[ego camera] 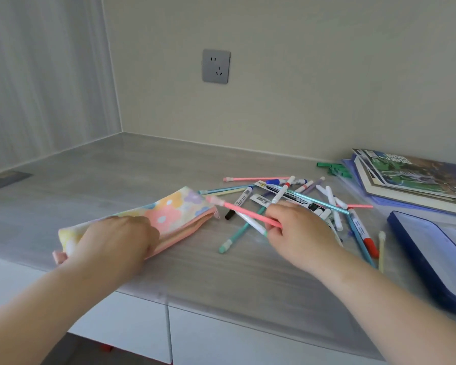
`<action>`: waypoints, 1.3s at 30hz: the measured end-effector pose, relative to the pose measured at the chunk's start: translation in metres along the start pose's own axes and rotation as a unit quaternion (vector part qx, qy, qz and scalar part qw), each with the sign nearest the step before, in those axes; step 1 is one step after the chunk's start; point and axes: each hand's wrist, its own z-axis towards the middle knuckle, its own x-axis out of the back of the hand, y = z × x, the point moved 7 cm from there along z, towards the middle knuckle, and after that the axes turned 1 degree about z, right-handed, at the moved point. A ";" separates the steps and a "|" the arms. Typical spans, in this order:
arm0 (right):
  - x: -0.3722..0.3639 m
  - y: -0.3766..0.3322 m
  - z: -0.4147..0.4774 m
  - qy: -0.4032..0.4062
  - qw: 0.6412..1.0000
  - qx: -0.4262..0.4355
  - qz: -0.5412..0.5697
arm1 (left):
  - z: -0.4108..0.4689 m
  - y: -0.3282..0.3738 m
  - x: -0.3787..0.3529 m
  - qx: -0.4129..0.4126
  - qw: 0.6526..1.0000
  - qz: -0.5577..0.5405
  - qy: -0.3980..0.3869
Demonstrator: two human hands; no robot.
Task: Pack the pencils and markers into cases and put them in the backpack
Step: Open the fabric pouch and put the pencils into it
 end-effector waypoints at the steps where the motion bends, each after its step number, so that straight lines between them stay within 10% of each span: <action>1: -0.002 -0.007 0.006 -0.020 0.999 0.033 0.001 | 0.003 -0.005 0.000 -0.020 0.999 -0.022 0.013; 8: -0.044 -0.027 0.034 -0.154 0.981 0.102 -0.055 | 0.003 -0.039 0.027 -0.140 0.946 -0.082 0.281; 15: -0.046 -0.036 0.043 -0.160 0.975 0.117 -0.097 | 0.021 -0.065 0.017 -0.147 0.918 -0.278 0.240; 20: -0.008 -0.028 0.058 0.042 0.994 0.067 0.077 | 0.027 -0.070 0.012 -0.161 0.906 -0.332 0.208; 27: 0.056 -0.016 0.105 0.315 0.922 0.030 0.225 | 0.052 -0.083 0.011 -0.108 0.888 -0.356 0.271; 34: -0.025 -0.001 0.177 -0.063 0.998 -0.011 0.027 | 0.094 -0.076 0.006 -0.052 0.863 -0.378 0.332; 39: -0.071 0.013 0.195 -0.124 0.991 -0.026 -0.031 | 0.096 -0.082 -0.005 -0.010 0.844 -0.385 0.374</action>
